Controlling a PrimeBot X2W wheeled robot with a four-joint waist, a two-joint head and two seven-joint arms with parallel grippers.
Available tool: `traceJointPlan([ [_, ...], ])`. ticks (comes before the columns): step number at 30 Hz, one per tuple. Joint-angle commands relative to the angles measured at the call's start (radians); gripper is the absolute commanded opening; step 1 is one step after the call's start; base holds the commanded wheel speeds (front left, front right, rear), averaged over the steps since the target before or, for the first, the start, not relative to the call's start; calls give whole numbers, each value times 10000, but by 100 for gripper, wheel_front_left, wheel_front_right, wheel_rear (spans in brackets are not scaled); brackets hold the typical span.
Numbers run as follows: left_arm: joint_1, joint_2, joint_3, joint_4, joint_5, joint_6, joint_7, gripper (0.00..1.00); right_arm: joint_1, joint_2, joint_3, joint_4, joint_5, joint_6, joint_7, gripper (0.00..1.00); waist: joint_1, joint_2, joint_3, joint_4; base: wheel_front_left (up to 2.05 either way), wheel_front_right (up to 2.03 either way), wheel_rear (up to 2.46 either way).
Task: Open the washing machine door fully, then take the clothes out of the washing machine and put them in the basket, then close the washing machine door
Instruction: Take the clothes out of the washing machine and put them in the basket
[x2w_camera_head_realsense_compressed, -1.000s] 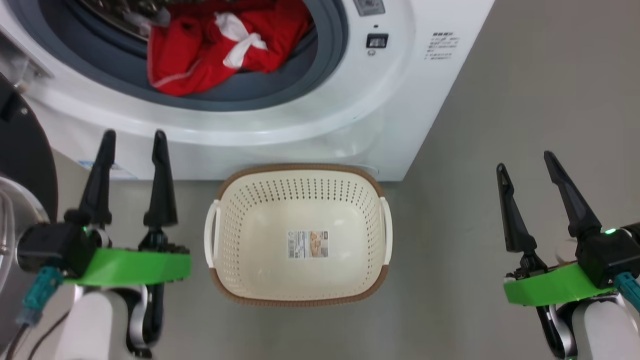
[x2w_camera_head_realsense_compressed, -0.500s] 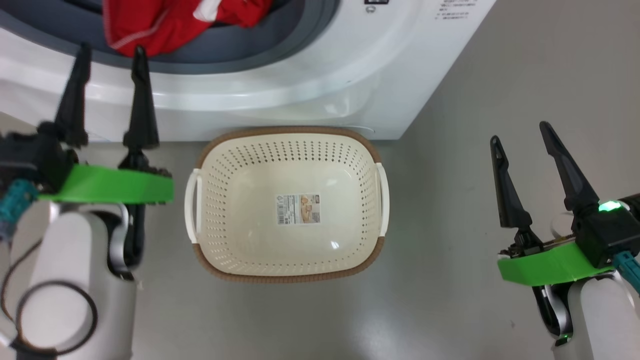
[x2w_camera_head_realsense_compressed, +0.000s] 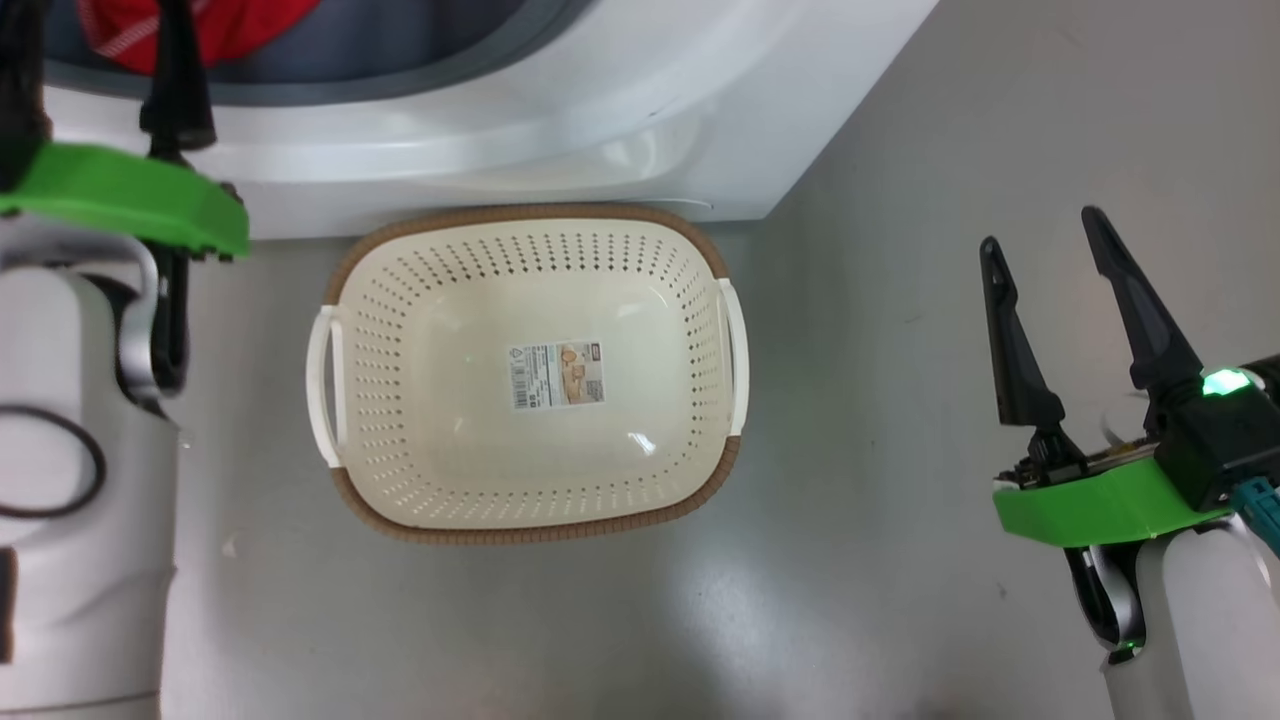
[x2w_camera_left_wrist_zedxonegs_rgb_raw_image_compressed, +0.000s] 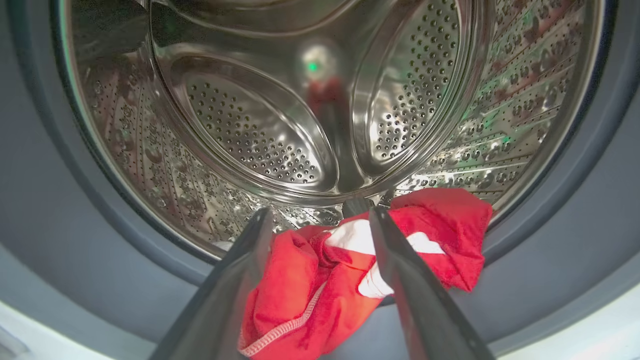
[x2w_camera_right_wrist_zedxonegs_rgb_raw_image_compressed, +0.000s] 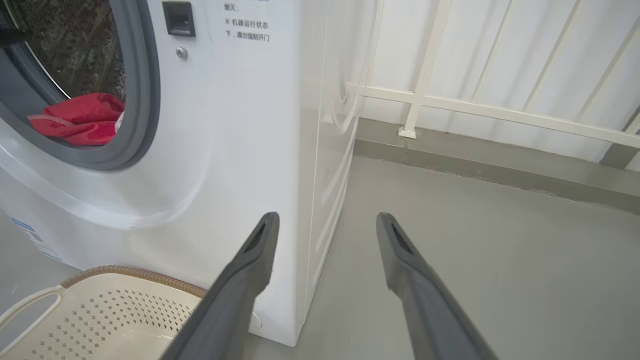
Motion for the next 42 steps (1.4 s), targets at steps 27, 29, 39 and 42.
traceJointPlan([
  [27, -2819, 2431, -1262, 3152, 1962, 485, 2802, 100, -782, -24, 669, -83, 692, 46, -63, 100, 1, 0, 1077, -897, 0, 0, 0],
  [29, -2849, 2466, -1270, 3259, 1926, 476, 2916, 100, -804, -24, 671, -82, 726, 46, -63, 100, 1, 0, 1105, -924, 0, 0, 0],
  [39, -2946, 2558, -1457, 3351, 1847, 400, 3163, 0, -903, -24, 724, -57, 861, 46, -63, 100, 1, 0, 1190, -977, 0, 0, 0],
  [42, -2971, 2546, -1461, 3284, 1740, 340, 3058, 0, -906, -24, 725, -29, 865, 46, -63, 100, 1, 0, 1168, -968, 0, 0, 0],
])
